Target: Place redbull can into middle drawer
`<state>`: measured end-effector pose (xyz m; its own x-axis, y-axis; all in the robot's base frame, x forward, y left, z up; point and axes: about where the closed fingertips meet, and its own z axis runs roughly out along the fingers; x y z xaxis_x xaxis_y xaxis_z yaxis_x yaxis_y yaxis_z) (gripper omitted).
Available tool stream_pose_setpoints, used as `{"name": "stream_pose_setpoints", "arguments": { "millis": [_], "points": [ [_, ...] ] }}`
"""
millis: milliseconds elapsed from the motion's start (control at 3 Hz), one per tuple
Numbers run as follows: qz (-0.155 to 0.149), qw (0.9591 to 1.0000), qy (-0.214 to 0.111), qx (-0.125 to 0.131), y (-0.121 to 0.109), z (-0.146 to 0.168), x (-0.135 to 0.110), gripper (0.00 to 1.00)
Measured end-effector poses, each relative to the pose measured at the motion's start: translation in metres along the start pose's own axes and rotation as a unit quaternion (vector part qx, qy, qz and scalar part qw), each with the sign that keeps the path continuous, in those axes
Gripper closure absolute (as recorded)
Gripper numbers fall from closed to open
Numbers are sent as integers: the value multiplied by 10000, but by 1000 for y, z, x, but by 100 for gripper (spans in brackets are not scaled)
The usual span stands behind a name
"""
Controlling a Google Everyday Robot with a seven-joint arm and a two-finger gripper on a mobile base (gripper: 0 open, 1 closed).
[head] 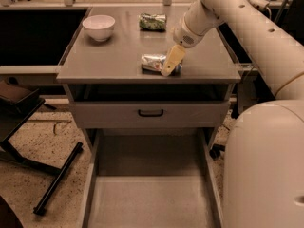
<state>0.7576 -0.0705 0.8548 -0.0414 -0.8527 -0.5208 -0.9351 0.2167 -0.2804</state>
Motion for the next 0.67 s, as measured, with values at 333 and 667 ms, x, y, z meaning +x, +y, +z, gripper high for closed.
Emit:
{"name": "stream_pose_setpoints", "arguments": {
  "millis": [333, 667],
  "points": [
    [2, 10000, 0, -2, 0, 0, 0, 19],
    [1, 10000, 0, -2, 0, 0, 0, 43]
  ]
}}
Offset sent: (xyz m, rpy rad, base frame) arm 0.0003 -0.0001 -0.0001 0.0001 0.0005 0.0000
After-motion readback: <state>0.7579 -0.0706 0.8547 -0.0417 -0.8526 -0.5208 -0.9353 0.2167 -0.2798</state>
